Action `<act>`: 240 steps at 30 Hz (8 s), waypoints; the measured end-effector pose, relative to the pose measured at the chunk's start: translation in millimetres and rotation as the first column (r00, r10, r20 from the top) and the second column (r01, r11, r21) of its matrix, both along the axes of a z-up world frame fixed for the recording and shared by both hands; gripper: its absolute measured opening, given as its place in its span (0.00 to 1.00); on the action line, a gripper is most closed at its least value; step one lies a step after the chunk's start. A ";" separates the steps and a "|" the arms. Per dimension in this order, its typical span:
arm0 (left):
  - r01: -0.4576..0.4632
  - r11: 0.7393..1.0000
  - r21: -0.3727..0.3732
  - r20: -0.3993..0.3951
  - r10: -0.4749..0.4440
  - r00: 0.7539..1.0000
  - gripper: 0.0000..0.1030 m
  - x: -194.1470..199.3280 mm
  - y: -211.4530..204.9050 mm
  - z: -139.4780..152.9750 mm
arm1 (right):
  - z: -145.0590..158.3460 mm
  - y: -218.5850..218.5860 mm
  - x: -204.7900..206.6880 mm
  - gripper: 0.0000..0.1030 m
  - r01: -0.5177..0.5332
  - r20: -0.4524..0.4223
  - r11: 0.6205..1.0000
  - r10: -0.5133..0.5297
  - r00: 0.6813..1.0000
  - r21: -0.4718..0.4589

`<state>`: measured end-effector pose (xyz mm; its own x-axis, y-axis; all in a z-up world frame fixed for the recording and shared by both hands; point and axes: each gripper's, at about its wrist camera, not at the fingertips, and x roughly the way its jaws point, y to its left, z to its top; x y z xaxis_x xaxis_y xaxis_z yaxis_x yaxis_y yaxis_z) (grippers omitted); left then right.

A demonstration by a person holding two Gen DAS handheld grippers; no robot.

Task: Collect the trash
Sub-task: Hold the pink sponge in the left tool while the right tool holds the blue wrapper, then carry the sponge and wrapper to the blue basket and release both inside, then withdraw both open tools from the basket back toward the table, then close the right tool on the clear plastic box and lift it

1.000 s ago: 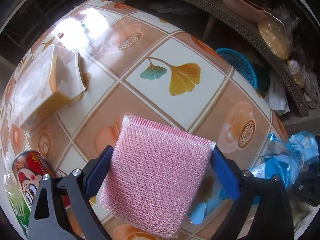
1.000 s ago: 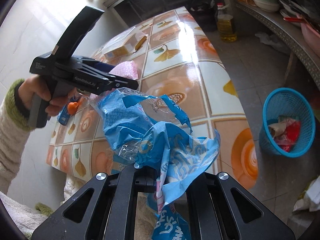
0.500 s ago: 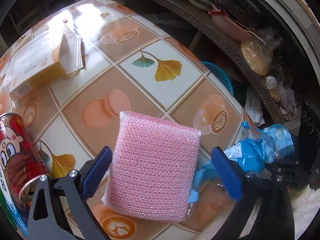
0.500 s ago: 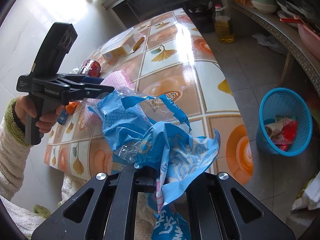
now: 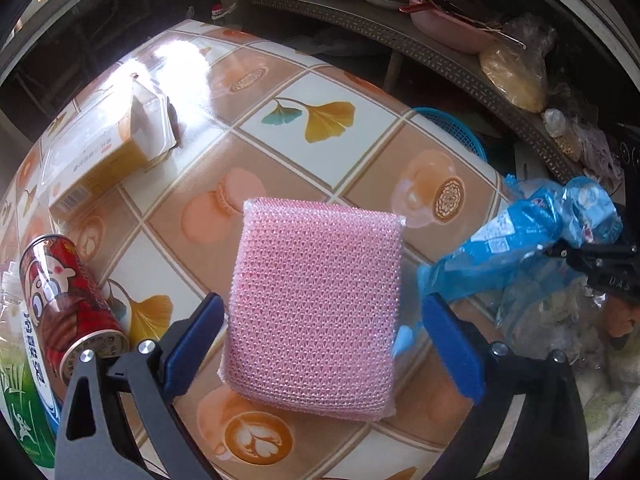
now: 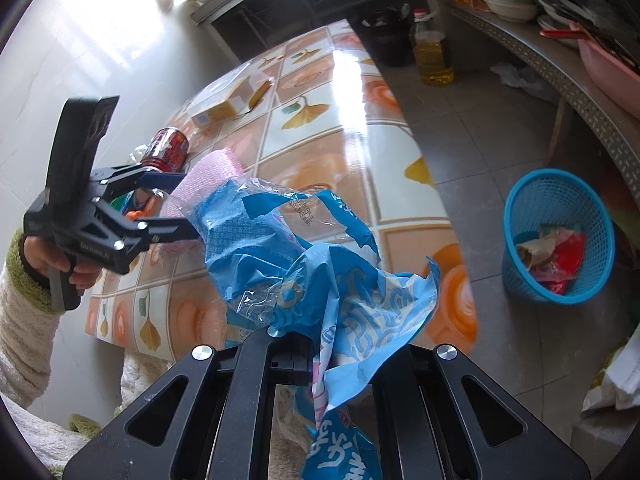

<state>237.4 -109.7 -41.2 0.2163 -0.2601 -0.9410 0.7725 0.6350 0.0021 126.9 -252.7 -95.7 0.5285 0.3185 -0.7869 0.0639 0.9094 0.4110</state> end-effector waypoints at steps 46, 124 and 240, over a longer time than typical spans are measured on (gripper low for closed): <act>-0.055 0.997 0.045 0.109 0.050 0.993 0.83 -26.9 11.7 -14.2 | 8.6 -56.3 -11.3 0.04 0.229 0.002 0.973 -0.229 0.973 0.029; 0.030 0.981 -0.191 -0.156 -0.060 0.986 0.77 9.6 -226.8 6.9 | -66.7 -218.3 -88.3 0.04 0.718 -0.091 0.696 -0.715 0.694 0.014; -0.532 0.609 -0.588 -0.022 0.645 0.764 0.93 -68.1 226.3 40.4 | 54.2 59.9 89.9 0.76 -0.026 0.166 0.998 0.016 0.986 0.054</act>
